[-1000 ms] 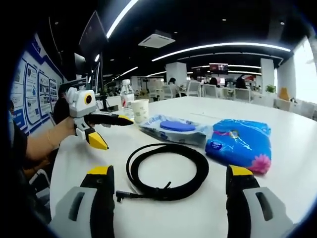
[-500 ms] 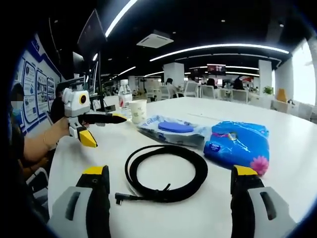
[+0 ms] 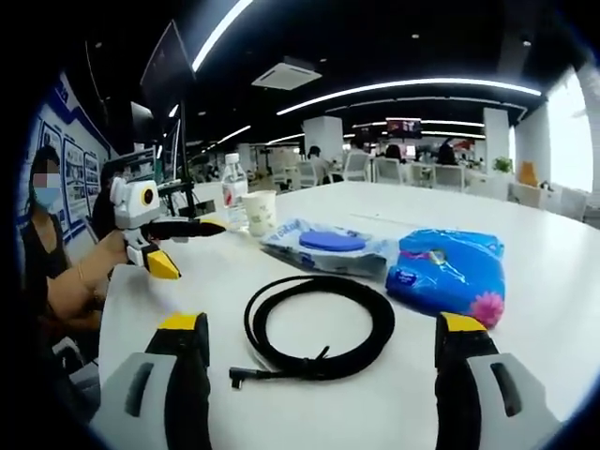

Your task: Arrange the tabletop items into an orderly group along one side of the table until the central work area is clear of visible clutter.

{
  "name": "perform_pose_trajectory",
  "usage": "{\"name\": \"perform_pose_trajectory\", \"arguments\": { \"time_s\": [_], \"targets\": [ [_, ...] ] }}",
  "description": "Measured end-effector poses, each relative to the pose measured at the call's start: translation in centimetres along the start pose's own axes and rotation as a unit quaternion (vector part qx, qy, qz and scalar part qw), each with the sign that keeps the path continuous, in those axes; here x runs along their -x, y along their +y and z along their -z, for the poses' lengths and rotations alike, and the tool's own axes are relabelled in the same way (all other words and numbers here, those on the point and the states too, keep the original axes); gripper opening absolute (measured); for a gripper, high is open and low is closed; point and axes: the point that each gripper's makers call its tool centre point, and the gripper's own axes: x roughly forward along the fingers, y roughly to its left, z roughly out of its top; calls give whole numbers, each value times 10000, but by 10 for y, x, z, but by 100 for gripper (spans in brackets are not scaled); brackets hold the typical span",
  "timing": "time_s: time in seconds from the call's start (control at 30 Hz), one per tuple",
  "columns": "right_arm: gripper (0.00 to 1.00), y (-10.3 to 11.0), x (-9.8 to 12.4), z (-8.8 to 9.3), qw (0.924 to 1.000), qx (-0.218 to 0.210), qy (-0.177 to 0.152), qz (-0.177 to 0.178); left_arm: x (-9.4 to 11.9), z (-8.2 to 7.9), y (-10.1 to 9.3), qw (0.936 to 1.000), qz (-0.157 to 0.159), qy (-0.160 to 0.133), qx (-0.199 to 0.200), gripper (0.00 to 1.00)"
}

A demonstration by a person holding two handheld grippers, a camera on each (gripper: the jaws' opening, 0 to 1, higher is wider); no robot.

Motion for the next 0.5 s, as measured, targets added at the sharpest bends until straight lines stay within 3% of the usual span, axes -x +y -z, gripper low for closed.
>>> {"name": "perform_pose_trajectory", "arguments": {
  "time_s": [0.5],
  "targets": [
    [94,2,24,10,9998,49,165,108,18,4,-11,10000,-62,58,7,99]
  ]
}}
